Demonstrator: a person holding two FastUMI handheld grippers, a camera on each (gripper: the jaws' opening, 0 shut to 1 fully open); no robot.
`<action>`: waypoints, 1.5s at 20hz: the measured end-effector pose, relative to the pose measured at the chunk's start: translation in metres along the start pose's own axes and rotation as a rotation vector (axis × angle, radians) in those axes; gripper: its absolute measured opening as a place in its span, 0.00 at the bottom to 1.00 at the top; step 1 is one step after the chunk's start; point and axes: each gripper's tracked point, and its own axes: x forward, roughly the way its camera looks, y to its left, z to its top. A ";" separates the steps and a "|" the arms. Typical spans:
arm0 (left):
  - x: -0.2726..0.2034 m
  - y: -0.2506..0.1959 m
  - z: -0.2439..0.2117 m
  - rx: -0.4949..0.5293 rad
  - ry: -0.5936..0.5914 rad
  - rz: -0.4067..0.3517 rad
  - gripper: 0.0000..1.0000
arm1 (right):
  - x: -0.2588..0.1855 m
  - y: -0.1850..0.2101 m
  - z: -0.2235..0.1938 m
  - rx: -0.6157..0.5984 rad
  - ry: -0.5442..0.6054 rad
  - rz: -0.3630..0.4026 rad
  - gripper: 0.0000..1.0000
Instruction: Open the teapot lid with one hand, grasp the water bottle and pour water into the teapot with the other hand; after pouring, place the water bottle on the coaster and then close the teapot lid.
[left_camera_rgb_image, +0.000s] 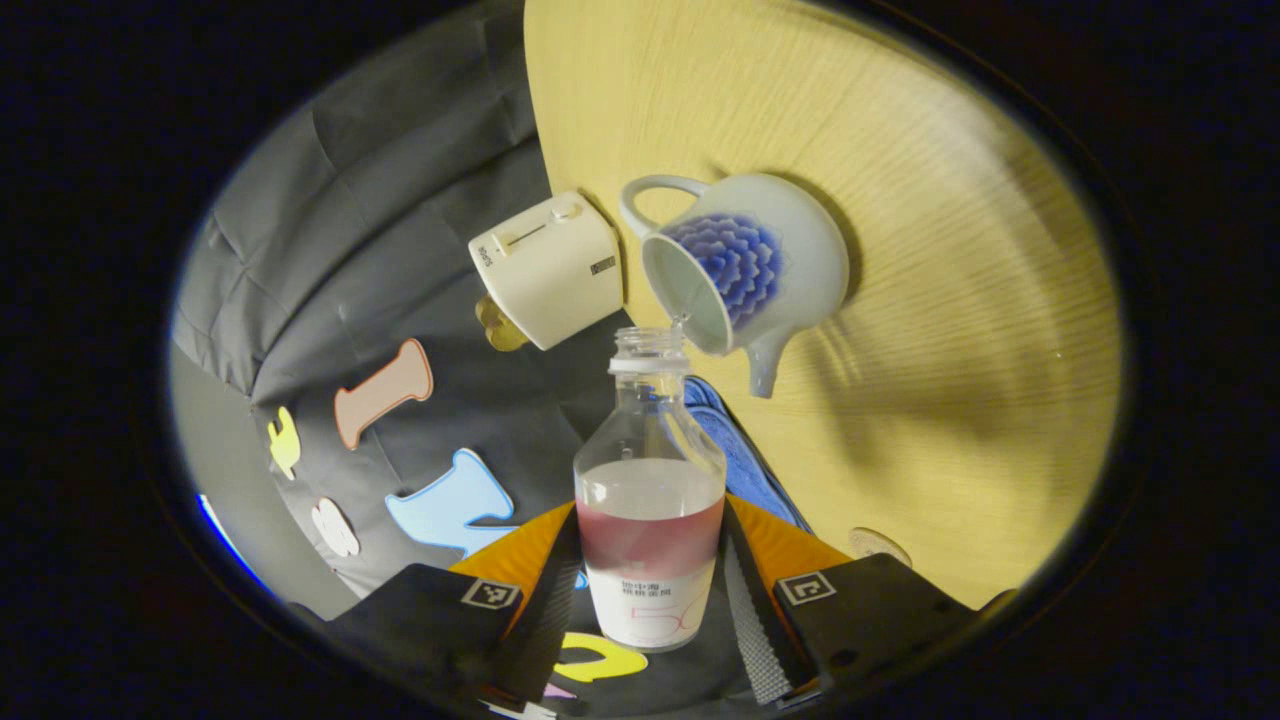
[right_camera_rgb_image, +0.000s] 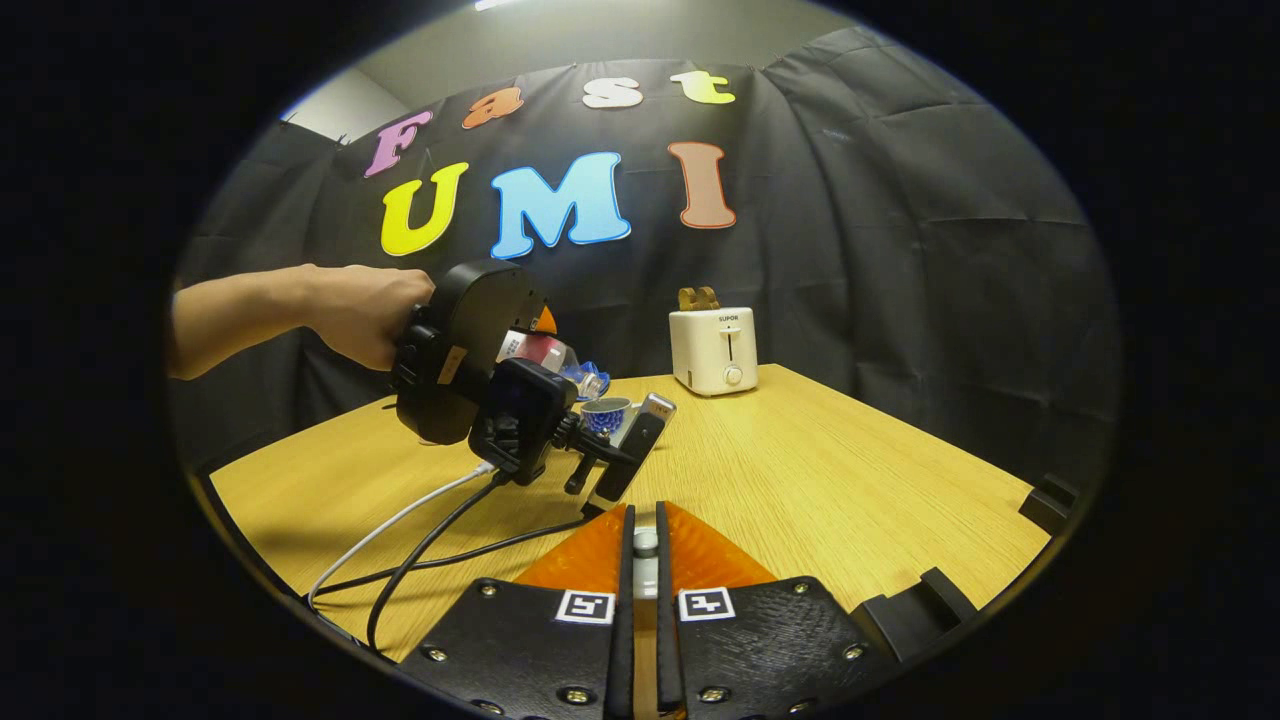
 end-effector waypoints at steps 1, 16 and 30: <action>0.001 0.003 -0.001 0.005 -0.001 0.004 0.84 | 0.000 0.000 0.000 0.001 0.001 0.000 0.09; 0.000 0.007 0.001 0.033 -0.011 0.033 0.84 | -0.002 -0.001 0.003 0.002 -0.014 -0.002 0.09; 0.001 -0.015 0.007 -0.240 -0.082 0.022 0.85 | -0.003 0.007 0.016 -0.014 -0.052 0.023 0.09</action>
